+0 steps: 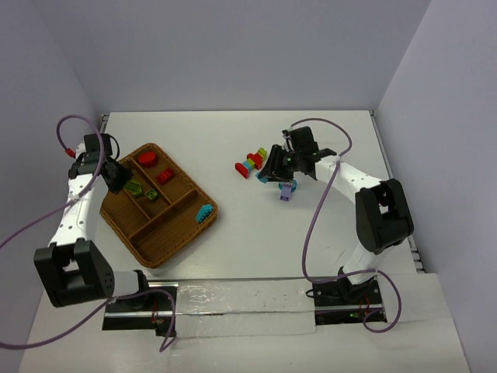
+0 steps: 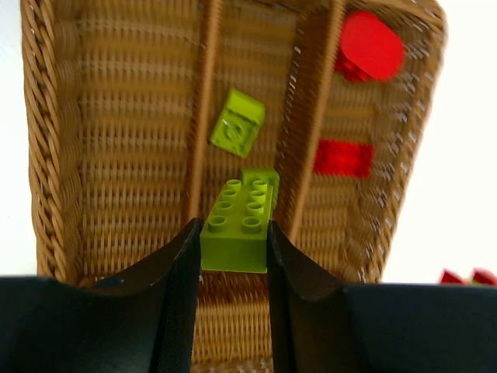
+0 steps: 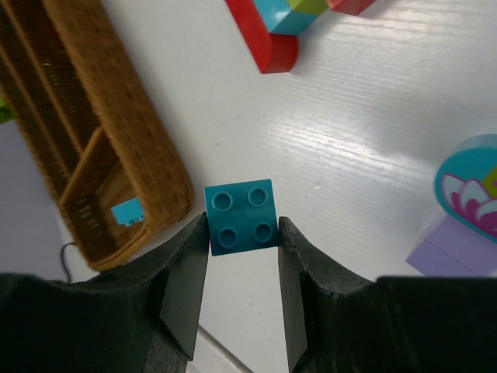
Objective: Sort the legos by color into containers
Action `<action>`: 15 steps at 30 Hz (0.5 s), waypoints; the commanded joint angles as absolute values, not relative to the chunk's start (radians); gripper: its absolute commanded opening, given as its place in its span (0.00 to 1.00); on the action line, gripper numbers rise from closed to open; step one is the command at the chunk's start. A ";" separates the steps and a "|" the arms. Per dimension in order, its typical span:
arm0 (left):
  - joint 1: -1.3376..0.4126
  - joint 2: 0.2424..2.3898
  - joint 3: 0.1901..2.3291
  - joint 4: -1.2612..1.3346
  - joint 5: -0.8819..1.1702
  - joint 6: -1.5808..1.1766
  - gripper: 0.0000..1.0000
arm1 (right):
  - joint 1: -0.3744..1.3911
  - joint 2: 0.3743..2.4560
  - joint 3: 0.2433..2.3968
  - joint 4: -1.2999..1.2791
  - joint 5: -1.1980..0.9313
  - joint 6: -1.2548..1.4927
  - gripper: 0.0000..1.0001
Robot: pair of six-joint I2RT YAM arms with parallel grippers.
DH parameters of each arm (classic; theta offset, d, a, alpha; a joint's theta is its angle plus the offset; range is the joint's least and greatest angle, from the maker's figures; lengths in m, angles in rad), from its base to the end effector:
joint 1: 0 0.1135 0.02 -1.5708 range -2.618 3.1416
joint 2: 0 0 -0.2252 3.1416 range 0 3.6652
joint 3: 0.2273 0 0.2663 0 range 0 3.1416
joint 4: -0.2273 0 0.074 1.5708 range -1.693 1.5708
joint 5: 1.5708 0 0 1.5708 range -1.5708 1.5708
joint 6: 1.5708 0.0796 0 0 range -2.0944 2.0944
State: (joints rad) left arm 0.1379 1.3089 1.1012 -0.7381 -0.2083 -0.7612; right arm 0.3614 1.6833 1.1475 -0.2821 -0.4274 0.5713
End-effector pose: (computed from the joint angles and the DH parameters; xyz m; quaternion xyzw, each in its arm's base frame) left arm 0.3115 0.0599 0.2131 -0.4401 0.8385 0.0004 0.3214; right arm 0.3617 0.1720 0.1496 0.0177 0.9120 0.3377 0.2322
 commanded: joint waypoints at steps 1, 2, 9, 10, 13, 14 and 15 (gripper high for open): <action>0.147 1.348 1.125 -0.664 -0.266 -0.805 0.00 | 0.424 1.601 1.241 -0.371 -0.286 0.482 0.00; 0.147 1.348 1.116 -0.645 -0.264 -0.807 0.00 | 0.442 1.595 1.252 -0.380 -0.280 0.467 0.00; 0.152 1.410 1.120 -0.599 -0.251 -0.821 0.00 | 0.696 1.584 1.364 -0.399 -0.194 0.415 0.00; 0.152 1.419 1.121 -0.594 -0.252 -0.824 0.00 | 0.730 1.600 1.386 -0.392 -0.208 0.418 0.00; 0.152 1.463 1.131 -0.606 -0.265 -0.833 0.02 | 0.809 1.672 1.461 -0.389 -0.234 0.420 0.00; 0.152 1.477 1.130 -0.612 -0.267 -0.835 0.05 | 0.836 1.693 1.480 -0.384 -0.232 0.419 0.00; 0.152 1.486 1.129 -0.614 -0.266 -0.835 0.08 | 0.853 1.706 1.489 -0.373 -0.231 0.417 0.00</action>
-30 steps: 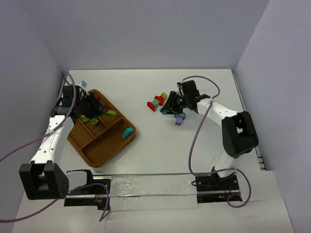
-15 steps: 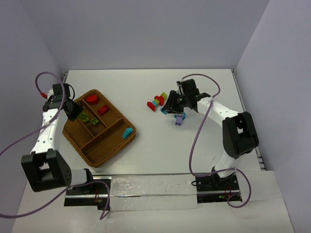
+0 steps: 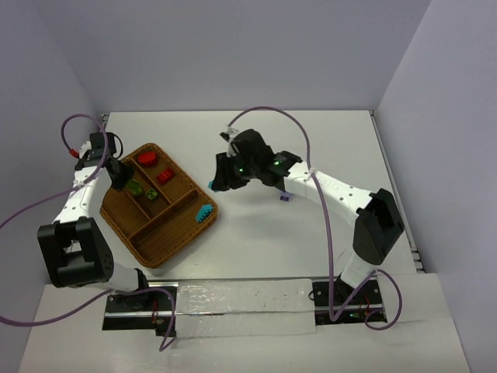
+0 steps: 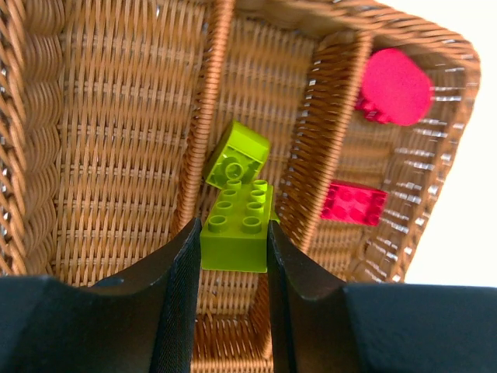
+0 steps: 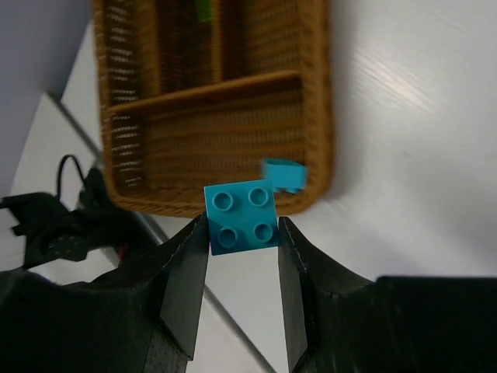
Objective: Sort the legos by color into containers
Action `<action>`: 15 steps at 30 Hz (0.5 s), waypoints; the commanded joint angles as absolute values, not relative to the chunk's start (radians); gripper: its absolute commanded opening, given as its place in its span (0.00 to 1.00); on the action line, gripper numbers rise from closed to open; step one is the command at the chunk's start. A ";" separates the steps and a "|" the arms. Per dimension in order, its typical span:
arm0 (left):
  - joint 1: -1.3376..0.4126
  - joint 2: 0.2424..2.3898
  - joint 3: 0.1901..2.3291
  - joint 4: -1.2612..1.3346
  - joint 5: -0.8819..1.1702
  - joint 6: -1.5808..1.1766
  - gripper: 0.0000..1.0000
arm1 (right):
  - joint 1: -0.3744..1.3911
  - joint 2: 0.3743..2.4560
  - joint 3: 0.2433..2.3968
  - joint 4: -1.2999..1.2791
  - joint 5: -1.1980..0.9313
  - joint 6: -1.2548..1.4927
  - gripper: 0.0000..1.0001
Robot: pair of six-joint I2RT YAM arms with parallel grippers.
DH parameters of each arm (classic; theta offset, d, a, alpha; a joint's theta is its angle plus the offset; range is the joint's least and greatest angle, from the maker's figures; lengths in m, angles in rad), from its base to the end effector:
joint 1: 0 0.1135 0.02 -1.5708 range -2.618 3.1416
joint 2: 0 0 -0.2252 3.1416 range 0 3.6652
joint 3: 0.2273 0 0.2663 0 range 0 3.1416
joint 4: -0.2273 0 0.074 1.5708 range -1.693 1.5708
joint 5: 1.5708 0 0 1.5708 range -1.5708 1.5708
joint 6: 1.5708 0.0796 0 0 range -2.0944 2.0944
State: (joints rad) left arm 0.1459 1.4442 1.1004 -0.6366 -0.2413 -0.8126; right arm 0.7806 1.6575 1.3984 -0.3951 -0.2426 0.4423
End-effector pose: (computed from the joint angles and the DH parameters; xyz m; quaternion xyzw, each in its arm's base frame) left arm 0.3339 0.0683 0.1803 -0.4690 0.8266 0.0143 0.3106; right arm 0.2890 0.3132 0.2373 -0.2026 0.8685 0.3410 0.2973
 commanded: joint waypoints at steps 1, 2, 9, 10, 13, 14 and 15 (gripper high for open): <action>0.152 1.490 1.126 -0.612 -0.262 -0.832 0.13 | 0.865 1.714 1.502 -0.359 -0.231 0.415 0.00; 0.152 1.497 1.119 -0.610 -0.256 -0.829 0.33 | 0.891 1.740 1.522 -0.349 -0.232 0.413 0.00; 0.152 1.441 1.136 -0.625 -0.201 -0.788 0.99 | 0.975 1.909 1.674 -0.412 -0.262 0.376 0.13; 0.152 1.431 1.155 -0.645 -0.197 -0.778 0.99 | 0.988 1.932 1.705 -0.428 -0.260 0.371 0.17; 0.152 1.388 1.206 -0.689 -0.197 -0.757 0.99 | 1.005 1.975 1.721 -0.430 -0.256 0.372 0.25; 0.151 1.366 1.242 -0.710 -0.194 -0.745 0.99 | 1.010 1.987 1.720 -0.428 -0.257 0.373 0.32; 0.151 1.353 1.257 -0.721 -0.192 -0.739 0.99 | 1.012 1.995 1.720 -0.428 -0.258 0.373 0.36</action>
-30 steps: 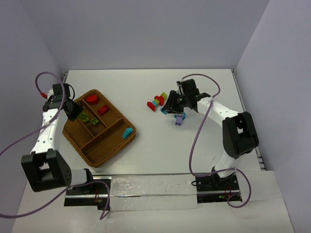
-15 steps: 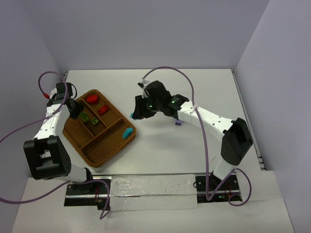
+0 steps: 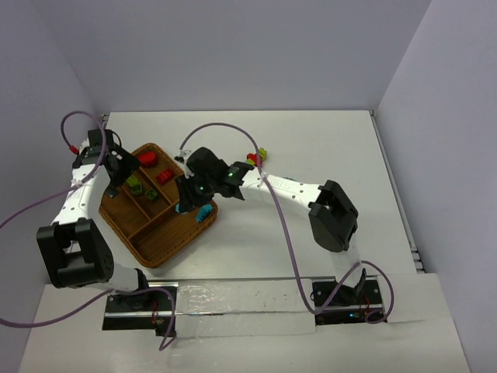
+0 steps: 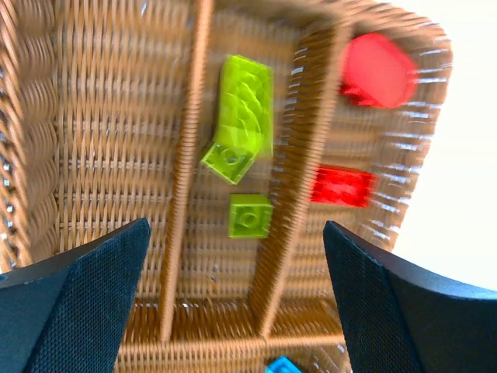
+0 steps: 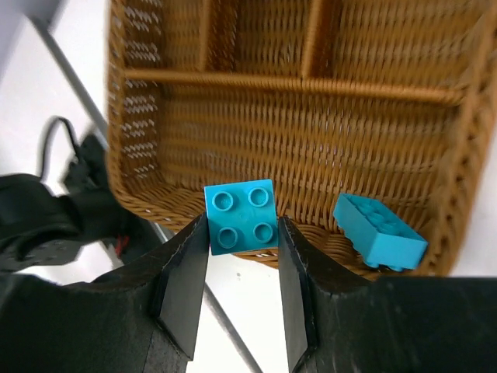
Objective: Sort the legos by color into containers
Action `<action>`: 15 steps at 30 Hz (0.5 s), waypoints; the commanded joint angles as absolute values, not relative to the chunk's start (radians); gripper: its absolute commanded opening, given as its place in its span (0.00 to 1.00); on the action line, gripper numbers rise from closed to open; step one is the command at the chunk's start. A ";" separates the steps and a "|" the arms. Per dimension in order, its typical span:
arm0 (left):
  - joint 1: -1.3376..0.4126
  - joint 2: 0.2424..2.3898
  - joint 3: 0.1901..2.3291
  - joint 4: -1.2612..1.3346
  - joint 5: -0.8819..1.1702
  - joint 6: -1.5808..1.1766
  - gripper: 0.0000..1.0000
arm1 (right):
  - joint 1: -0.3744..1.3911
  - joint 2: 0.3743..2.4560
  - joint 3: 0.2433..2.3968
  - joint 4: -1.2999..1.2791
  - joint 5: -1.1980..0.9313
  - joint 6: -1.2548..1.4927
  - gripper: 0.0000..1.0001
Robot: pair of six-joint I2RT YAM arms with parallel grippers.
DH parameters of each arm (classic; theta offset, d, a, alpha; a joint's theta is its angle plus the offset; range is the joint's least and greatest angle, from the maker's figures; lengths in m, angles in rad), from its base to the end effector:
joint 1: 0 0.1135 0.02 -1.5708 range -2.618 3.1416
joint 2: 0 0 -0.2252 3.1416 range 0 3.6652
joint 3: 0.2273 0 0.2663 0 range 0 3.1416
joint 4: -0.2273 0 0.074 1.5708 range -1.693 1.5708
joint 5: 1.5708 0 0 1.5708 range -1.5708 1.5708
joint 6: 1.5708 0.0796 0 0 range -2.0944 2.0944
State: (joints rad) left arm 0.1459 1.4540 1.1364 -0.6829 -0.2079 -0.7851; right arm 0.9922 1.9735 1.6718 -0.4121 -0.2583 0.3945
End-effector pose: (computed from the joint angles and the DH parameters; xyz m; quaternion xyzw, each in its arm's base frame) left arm 0.3350 0.0658 0.1853 -0.4545 0.8398 0.0066 0.2969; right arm 0.2498 0.4196 0.2021 -0.3167 0.8463 0.3534 0.2420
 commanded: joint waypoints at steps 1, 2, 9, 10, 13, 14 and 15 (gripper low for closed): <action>0.152 1.339 1.274 -0.724 -0.193 -0.731 0.99 | 1.015 2.006 1.724 -0.433 -0.258 0.372 0.40; 0.152 1.322 1.292 -0.732 -0.194 -0.719 0.99 | 1.019 2.022 1.740 -0.446 -0.256 0.370 0.53; 0.152 1.299 1.357 -0.773 -0.187 -0.684 0.99 | 1.021 2.015 1.816 -0.534 -0.142 0.350 0.79; 0.152 1.301 1.359 -0.776 -0.180 -0.680 0.99 | 1.017 1.999 1.816 -0.542 -0.115 0.344 0.79; 0.152 1.298 1.356 -0.771 -0.118 -0.660 0.99 | 0.997 1.901 1.770 -0.557 0.003 0.337 0.79; 0.152 1.300 1.356 -0.769 -0.086 -0.643 0.99 | 0.970 1.863 1.714 -0.554 0.044 0.349 0.79; 0.151 1.303 1.359 -0.774 -0.060 -0.641 0.99 | 0.949 1.829 1.671 -0.549 0.075 0.357 0.79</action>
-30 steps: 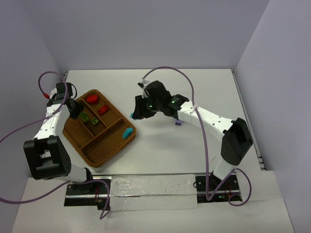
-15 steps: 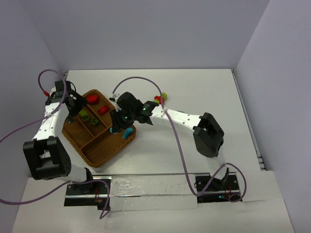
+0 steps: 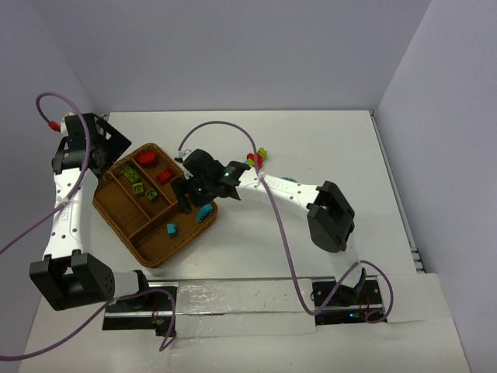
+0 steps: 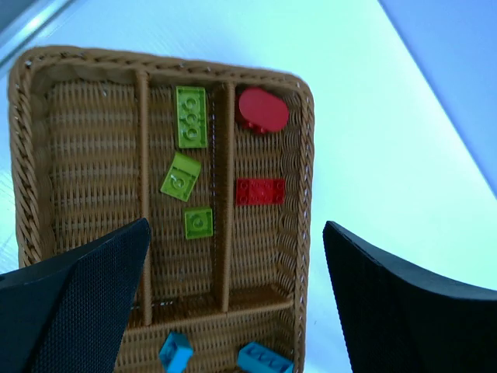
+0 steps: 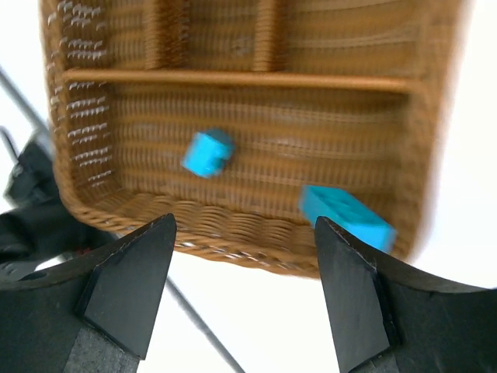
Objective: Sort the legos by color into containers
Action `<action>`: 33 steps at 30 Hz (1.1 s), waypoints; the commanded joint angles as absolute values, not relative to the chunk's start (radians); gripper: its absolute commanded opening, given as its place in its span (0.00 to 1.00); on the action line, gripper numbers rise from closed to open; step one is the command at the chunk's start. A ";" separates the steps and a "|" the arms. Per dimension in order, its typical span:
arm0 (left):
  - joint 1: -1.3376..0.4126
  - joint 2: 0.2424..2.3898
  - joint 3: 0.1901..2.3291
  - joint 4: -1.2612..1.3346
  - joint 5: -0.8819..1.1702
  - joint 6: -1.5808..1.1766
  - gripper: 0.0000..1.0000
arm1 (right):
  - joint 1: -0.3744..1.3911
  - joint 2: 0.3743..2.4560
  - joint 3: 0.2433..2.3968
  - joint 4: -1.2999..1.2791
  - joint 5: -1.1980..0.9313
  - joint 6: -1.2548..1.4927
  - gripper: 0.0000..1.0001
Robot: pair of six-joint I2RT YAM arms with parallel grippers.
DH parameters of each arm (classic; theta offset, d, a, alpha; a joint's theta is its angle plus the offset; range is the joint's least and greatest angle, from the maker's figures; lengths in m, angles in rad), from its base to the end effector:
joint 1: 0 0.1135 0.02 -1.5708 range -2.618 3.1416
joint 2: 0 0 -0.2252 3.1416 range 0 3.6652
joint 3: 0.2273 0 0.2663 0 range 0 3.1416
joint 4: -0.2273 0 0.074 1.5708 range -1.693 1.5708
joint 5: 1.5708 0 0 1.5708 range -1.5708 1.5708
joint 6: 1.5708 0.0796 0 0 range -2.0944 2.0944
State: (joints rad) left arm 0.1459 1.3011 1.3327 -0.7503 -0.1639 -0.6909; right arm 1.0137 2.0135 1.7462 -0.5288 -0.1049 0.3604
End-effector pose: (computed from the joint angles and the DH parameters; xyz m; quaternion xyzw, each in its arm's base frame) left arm 0.3268 0.0611 0.2983 -0.3996 0.8155 -0.0391 0.4168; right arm 0.2518 0.4201 0.1969 -0.3154 0.8694 0.2768 0.2608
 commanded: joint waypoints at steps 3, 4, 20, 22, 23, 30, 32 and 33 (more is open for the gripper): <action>0.115 1.312 1.360 -0.783 -0.009 -0.643 0.99 | 0.828 1.661 1.447 -0.508 0.192 0.417 0.79; 0.095 1.315 1.360 -0.784 -0.011 -0.644 0.99 | 0.758 1.621 1.395 -0.501 0.217 0.452 0.79; -0.158 1.428 1.452 -0.765 -0.070 -0.662 0.99 | 0.342 1.551 1.070 -0.544 0.124 0.597 0.87; -0.160 1.433 1.455 -0.772 -0.077 -0.667 0.99 | 0.343 1.567 1.070 -0.527 0.108 0.597 0.86; -0.161 1.432 1.455 -0.771 -0.078 -0.669 0.99 | 0.347 1.578 1.077 -0.519 0.105 0.592 0.85; -0.164 1.431 1.462 -0.772 -0.090 -0.673 0.99 | 0.424 1.708 1.181 -0.543 0.189 0.548 0.78; -0.166 1.423 1.452 -0.764 -0.094 -0.677 0.99 | 0.426 1.748 1.191 -0.537 0.207 0.563 0.76; -0.166 1.418 1.446 -0.759 -0.092 -0.679 0.99 | 0.426 1.763 1.194 -0.532 0.212 0.571 0.75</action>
